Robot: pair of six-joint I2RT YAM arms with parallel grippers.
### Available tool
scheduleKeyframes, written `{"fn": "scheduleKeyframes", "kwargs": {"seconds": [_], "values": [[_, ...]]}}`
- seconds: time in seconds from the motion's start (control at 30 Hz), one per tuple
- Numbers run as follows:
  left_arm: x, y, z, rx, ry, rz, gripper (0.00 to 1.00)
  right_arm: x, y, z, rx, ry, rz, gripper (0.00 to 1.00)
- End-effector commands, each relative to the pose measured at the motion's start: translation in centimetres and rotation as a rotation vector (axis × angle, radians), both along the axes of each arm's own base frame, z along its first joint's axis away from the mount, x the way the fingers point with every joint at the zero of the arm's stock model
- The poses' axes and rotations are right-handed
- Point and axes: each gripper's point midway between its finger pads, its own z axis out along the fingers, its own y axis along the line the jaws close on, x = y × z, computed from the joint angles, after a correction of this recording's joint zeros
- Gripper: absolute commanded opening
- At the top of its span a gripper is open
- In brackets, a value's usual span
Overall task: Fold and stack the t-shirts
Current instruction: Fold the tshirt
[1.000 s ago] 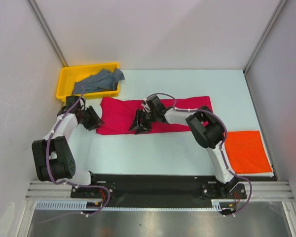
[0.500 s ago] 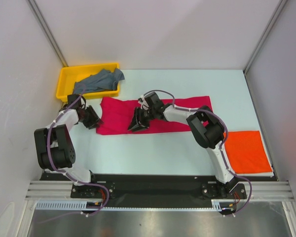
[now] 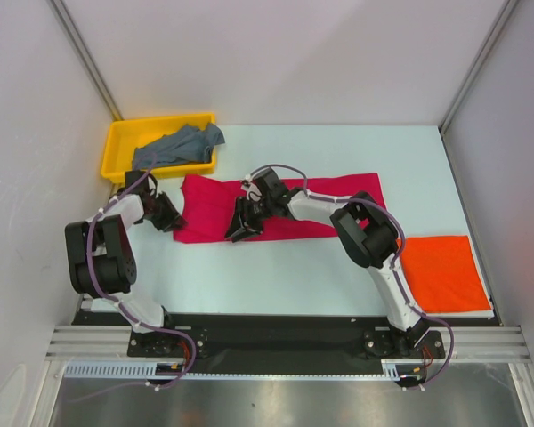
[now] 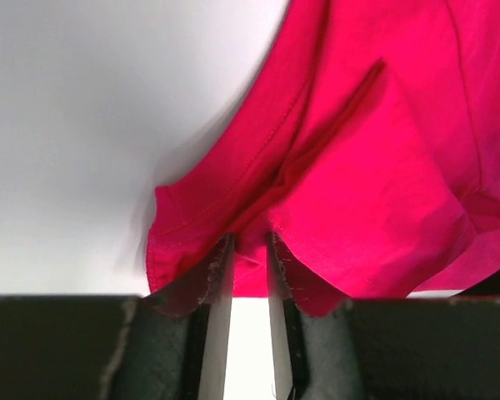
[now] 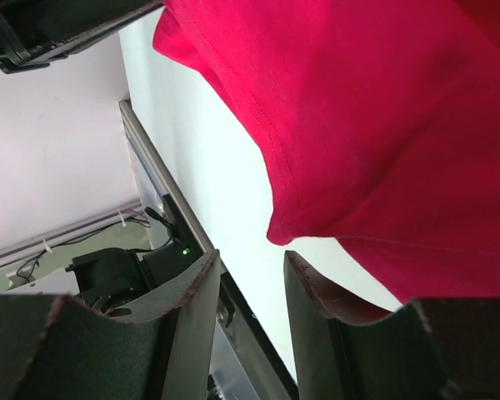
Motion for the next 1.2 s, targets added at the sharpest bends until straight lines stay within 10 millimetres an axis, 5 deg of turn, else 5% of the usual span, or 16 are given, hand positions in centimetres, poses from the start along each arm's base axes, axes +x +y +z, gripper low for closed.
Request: {"fn": "scheduleKeyframes", "kwargs": {"seconds": [0.0,0.3,0.9,0.97,1.07,1.17], "values": [[1.9,0.3,1.6,-0.002,-0.080,-0.009,0.26,0.0,0.6,0.9,0.018,-0.013,0.018,0.43],[1.9,0.0,1.7,-0.014,-0.077,-0.032,0.01,0.1,0.5,0.1,-0.004,-0.003,0.012,0.43],[1.6,-0.2,2.5,-0.014,-0.092,-0.042,0.00,1.3,1.5,-0.9,-0.002,0.014,-0.009,0.40],[1.6,-0.2,2.7,-0.017,-0.095,-0.042,0.00,1.4,1.4,-0.9,-0.007,0.014,-0.016,0.32],[1.7,-0.3,3.5,-0.016,-0.114,-0.044,0.00,2.2,1.2,-0.2,-0.003,0.009,-0.034,0.06],[2.3,-0.3,5.2,-0.001,-0.155,-0.046,0.00,3.1,0.6,1.4,0.009,-0.024,-0.060,0.00]]}}
